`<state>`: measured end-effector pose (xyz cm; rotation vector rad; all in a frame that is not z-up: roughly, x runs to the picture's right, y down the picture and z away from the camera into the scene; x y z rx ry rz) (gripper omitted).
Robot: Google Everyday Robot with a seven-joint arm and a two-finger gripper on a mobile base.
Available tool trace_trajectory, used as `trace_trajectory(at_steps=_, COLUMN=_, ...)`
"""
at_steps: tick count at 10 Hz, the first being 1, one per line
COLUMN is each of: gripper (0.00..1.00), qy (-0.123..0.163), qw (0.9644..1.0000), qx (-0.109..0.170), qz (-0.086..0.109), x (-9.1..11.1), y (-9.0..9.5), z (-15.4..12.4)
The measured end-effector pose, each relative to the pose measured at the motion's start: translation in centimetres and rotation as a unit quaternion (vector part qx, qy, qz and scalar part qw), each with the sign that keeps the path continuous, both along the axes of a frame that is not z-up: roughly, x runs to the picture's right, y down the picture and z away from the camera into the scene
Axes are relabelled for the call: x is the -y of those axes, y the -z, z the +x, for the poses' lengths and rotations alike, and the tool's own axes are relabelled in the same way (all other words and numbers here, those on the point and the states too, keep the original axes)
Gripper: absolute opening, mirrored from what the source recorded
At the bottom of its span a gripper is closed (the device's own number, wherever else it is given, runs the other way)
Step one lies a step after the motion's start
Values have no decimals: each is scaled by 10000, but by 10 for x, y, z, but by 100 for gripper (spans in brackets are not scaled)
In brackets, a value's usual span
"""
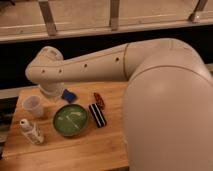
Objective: Knock the bottle over
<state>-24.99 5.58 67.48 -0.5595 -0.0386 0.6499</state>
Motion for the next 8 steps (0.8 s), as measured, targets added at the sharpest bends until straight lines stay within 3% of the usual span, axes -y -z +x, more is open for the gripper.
trace_trajectory(at_steps=2, gripper=0, qy=674, qw=9969, qx=238, qz=-338, x=-24, y=16, z=-17)
trace_trajectory(at_steps=3, gripper=0, qy=867, qw=9949, qx=296, qz=-431, x=-30, y=21, z=-20)
trace_trajectory(at_steps=6, gripper=0, qy=930, qw=9940, qx=307, qz=-487, x=-31, y=20, z=-20)
trace_trajectory(at_steps=8, gripper=0, qy=1110, qw=9905, qx=468, qz=-656, x=-43, y=14, z=-33)
